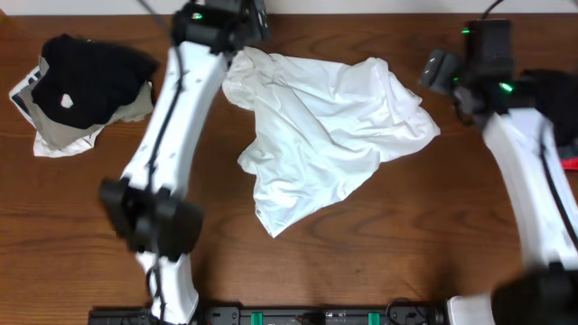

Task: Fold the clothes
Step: 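Lay the shirt down at table center and open both grippers, then move both grippers to the shirt's left and right edges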

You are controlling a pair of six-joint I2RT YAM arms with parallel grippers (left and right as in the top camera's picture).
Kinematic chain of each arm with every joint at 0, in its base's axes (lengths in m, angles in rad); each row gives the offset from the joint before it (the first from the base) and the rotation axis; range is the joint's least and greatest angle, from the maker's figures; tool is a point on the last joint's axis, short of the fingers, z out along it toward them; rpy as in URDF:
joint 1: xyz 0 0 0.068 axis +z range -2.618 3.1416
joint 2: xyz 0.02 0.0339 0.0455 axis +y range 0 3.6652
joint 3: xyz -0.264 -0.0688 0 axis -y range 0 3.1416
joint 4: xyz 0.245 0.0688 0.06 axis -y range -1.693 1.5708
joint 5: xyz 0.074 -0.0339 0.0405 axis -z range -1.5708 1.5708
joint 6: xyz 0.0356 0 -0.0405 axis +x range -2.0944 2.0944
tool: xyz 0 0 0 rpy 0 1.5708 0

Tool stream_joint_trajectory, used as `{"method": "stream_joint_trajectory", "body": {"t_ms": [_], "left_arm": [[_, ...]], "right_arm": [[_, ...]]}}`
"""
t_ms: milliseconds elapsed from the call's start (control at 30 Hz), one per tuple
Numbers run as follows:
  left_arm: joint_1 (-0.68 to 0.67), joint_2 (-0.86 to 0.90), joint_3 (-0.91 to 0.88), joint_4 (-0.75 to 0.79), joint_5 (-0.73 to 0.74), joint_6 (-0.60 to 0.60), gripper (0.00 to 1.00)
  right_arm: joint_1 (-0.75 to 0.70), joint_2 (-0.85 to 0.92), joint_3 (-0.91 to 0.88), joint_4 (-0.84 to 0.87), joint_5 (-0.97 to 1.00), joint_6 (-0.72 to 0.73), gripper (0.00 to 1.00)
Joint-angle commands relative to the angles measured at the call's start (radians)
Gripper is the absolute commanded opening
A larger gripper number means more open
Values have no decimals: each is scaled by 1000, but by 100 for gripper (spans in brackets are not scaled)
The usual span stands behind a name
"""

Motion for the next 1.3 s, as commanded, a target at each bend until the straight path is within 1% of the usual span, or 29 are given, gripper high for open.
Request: {"method": "stream_joint_trajectory", "body": {"t_ms": [0, 167, 333, 467, 600, 700, 867, 1067, 1267], "left_arm": [[0, -163, 8, -32, -2, 13, 98], [-5, -320, 8, -118, 13, 13, 98], [-5, -451, 8, -215, 188, 13, 98], [-5, -518, 8, -290, 258, 14, 98], [-5, -577, 8, -420, 258, 14, 98], [-5, -608, 8, -485, 258, 14, 98], [-5, -645, 8, -488, 258, 14, 98], [-5, -653, 7, -521, 258, 35, 98], [-5, -655, -19, -557, 257, 59, 98]], "right_arm": [[-5, -143, 25, -24, 13, -19, 99], [-3, -308, 25, -117, -3, -19, 99], [-3, -419, 25, -269, -5, -19, 99], [-3, -466, 25, -370, -11, -19, 99], [-3, -504, 25, -470, -38, -19, 99], [-3, -525, 25, -517, -48, -19, 99], [-3, -534, 25, -524, -48, -19, 99], [-3, -534, 25, -573, -48, -19, 99], [-3, -533, 25, -617, -94, -19, 99]]}}
